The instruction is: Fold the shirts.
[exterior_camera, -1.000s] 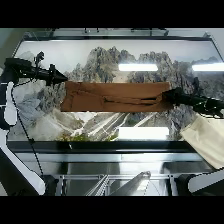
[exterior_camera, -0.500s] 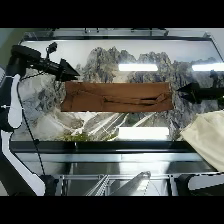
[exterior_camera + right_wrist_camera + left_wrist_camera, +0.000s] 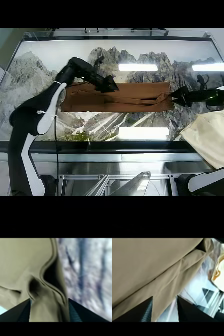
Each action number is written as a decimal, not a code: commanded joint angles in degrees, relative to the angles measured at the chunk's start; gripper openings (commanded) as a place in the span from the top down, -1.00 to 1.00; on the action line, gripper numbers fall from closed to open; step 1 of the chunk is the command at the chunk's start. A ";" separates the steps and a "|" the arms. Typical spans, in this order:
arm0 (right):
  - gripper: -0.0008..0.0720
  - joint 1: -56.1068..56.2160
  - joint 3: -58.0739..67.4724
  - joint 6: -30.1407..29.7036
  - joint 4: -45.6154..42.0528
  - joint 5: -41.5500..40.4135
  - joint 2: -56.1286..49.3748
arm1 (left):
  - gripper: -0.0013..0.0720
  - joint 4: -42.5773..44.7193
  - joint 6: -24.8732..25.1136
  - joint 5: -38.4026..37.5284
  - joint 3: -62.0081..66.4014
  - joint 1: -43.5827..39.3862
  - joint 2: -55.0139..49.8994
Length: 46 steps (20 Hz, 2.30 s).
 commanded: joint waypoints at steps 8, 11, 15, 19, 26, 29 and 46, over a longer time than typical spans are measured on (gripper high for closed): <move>0.91 9.35 7.39 4.50 -0.87 0.28 -6.12 | 0.19 11.54 -7.34 -5.57 2.82 -7.63 -5.77; 0.91 8.81 9.51 3.69 -0.92 5.07 -5.29 | 0.41 12.72 -8.39 -6.56 2.82 -7.63 -5.81; 0.91 5.68 12.52 3.65 -0.90 14.82 -0.07 | 0.46 12.35 -9.90 -7.67 2.82 -9.55 -5.79; 0.91 3.13 12.68 3.63 -0.92 20.15 8.70 | 0.34 3.91 -9.70 -11.28 3.61 -14.32 -5.79; 0.91 2.51 14.71 5.42 -0.85 20.22 16.13 | 0.94 -3.82 -5.92 -12.79 3.30 -11.19 6.80; 0.92 3.63 15.56 8.90 -1.36 21.49 16.70 | 0.94 -2.54 -3.67 -5.70 -1.07 -4.52 14.10; -0.15 55.56 39.41 15.32 4.20 -4.98 -15.41 | 0.91 0.09 10.43 0.04 -41.00 28.20 32.74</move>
